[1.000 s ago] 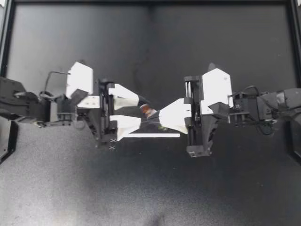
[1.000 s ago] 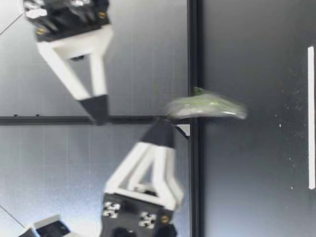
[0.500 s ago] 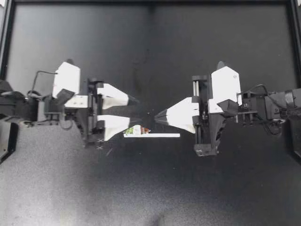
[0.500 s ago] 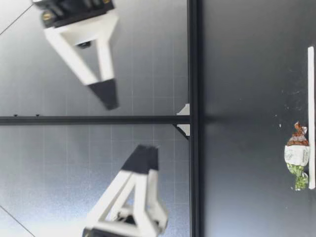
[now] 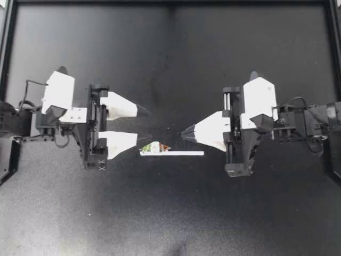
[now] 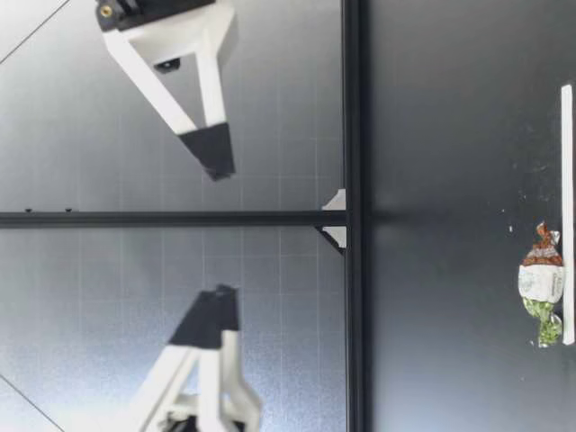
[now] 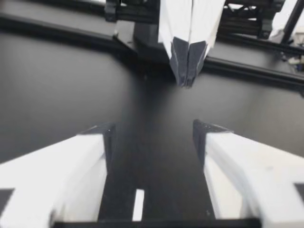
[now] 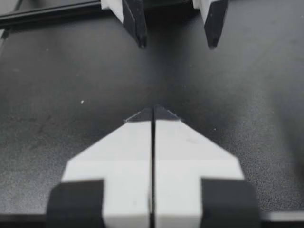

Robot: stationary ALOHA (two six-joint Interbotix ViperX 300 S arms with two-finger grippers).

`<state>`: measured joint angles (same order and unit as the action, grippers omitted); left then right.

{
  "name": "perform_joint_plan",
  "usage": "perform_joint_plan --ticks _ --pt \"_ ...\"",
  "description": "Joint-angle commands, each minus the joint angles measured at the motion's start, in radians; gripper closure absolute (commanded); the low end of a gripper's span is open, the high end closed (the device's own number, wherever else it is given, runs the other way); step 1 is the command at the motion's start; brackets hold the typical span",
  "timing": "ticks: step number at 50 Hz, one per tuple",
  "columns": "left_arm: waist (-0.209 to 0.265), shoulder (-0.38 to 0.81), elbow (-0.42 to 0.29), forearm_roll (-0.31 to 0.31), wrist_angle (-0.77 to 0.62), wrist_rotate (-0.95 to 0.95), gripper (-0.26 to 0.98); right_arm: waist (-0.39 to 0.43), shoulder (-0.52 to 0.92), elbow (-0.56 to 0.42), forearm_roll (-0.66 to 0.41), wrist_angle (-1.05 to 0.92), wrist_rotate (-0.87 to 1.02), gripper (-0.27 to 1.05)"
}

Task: Pick up the candy and unwrap it.

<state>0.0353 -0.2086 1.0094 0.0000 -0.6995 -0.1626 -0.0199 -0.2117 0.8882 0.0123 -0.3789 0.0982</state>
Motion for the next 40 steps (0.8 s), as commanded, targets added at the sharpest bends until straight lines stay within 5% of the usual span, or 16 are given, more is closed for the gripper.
perform_joint_plan --ticks 1,18,40 --pt "-0.002 -0.054 -0.005 0.002 -0.011 0.034 0.18 -0.006 -0.041 -0.003 0.0 -0.012 -0.002 0.96" --pt "-0.002 -0.098 -0.009 0.0 -0.017 0.071 0.45 -0.017 -0.044 0.028 0.0 -0.149 -0.003 0.96" --pt "-0.002 -0.133 -0.002 0.0 -0.018 0.104 0.46 -0.018 -0.052 0.025 -0.002 -0.158 -0.003 0.96"
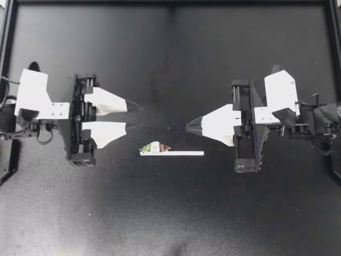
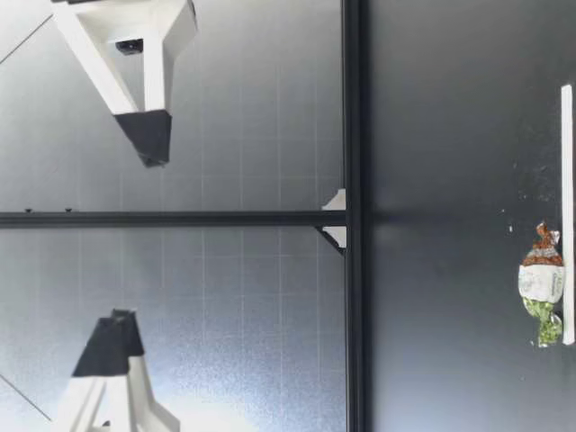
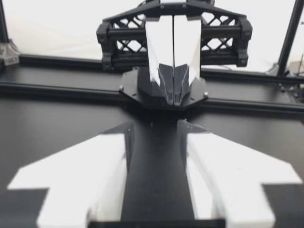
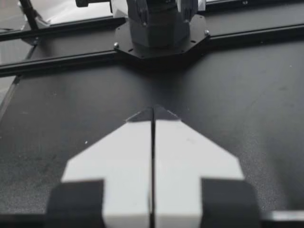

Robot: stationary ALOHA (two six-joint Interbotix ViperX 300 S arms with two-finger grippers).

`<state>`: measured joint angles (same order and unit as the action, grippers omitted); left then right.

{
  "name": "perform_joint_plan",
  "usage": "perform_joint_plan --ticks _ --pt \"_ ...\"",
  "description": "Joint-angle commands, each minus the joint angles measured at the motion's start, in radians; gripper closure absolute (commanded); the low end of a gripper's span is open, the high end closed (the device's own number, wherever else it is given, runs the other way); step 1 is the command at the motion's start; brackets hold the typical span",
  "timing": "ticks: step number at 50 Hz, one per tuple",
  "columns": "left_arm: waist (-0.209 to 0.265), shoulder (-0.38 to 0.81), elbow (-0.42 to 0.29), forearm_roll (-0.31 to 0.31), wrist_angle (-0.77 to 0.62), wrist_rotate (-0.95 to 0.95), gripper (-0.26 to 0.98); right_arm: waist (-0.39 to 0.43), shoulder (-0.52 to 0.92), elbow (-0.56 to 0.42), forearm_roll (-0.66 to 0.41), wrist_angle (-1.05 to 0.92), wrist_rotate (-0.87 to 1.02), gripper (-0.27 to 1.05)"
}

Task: Pick up the candy and unwrap it.

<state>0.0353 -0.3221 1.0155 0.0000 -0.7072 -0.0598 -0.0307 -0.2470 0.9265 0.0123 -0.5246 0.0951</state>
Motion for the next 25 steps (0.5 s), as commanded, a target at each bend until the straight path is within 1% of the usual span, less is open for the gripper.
perform_joint_plan --ticks 1,25 --pt "-0.002 -0.023 -0.006 0.0 -0.009 0.002 0.46 -0.006 -0.017 -0.014 -0.002 -0.012 0.0 0.96" --pt "-0.002 -0.037 0.003 0.0 -0.005 0.002 0.46 -0.006 -0.014 0.0 0.0 -0.034 0.002 0.96"
